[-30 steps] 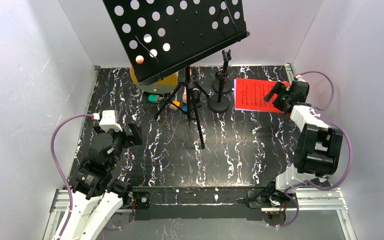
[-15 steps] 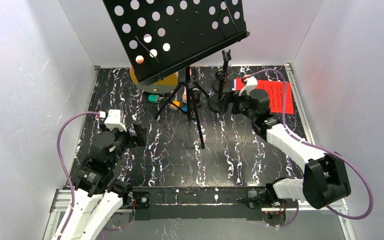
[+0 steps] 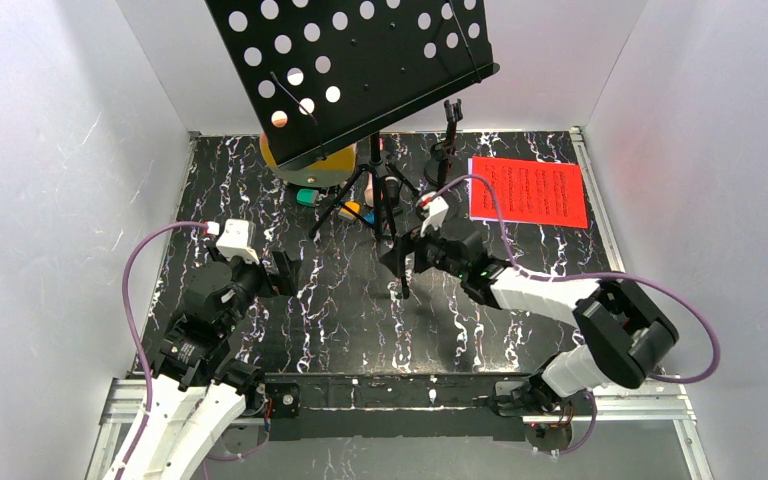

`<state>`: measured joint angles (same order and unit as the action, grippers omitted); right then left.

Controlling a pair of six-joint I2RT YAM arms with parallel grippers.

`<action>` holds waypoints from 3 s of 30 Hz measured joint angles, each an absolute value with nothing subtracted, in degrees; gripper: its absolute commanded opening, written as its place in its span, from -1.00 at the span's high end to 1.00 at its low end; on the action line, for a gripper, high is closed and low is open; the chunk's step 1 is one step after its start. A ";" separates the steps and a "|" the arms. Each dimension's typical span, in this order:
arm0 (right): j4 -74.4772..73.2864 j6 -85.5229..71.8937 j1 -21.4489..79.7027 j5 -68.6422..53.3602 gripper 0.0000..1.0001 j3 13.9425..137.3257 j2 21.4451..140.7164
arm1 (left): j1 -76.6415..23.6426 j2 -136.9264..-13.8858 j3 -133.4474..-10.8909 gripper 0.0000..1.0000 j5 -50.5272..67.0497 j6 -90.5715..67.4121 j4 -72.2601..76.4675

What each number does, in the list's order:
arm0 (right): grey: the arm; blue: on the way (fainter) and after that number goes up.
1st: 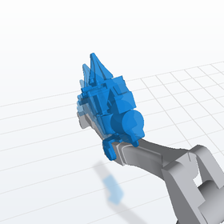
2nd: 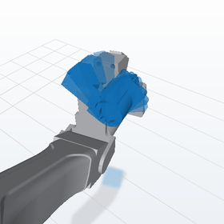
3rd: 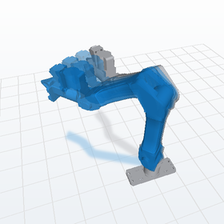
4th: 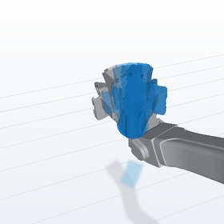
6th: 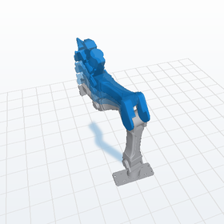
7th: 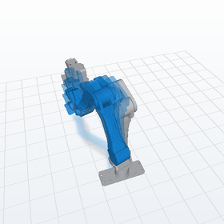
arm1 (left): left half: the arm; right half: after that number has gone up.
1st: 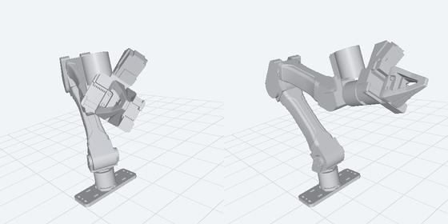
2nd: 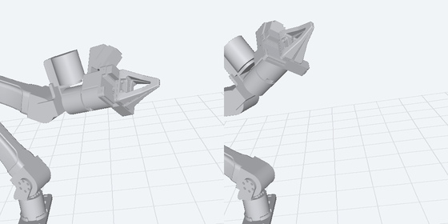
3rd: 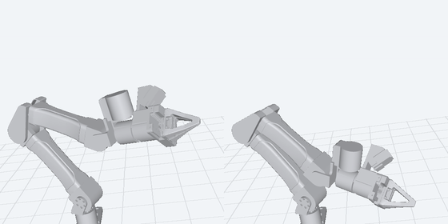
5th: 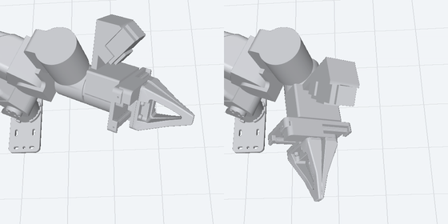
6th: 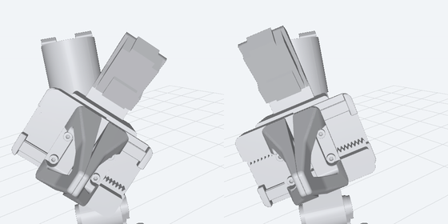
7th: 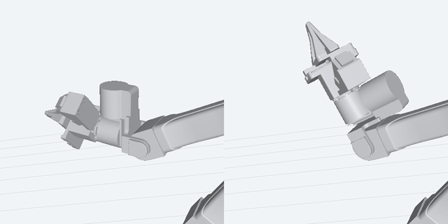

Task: Pack up the instrument practice props
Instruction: Adjust the music stand at the center of the board, then adjust the microphone stand at the center of the board.

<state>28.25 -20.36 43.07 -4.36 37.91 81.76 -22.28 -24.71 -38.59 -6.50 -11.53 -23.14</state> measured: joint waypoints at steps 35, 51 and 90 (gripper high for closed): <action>33.01 -20.78 66.78 8.80 -0.62 40.51 90.45 | -21.87 -33.80 -38.41 -0.95 4.86 -15.35 -11.03; 26.96 -18.59 43.97 -17.45 -0.77 40.60 73.93 | -20.64 -49.74 -44.99 -0.85 18.87 -19.14 10.46; 41.10 -40.58 17.30 -26.57 -0.88 54.30 115.28 | -17.02 -58.26 -47.81 -0.85 27.16 -17.96 21.65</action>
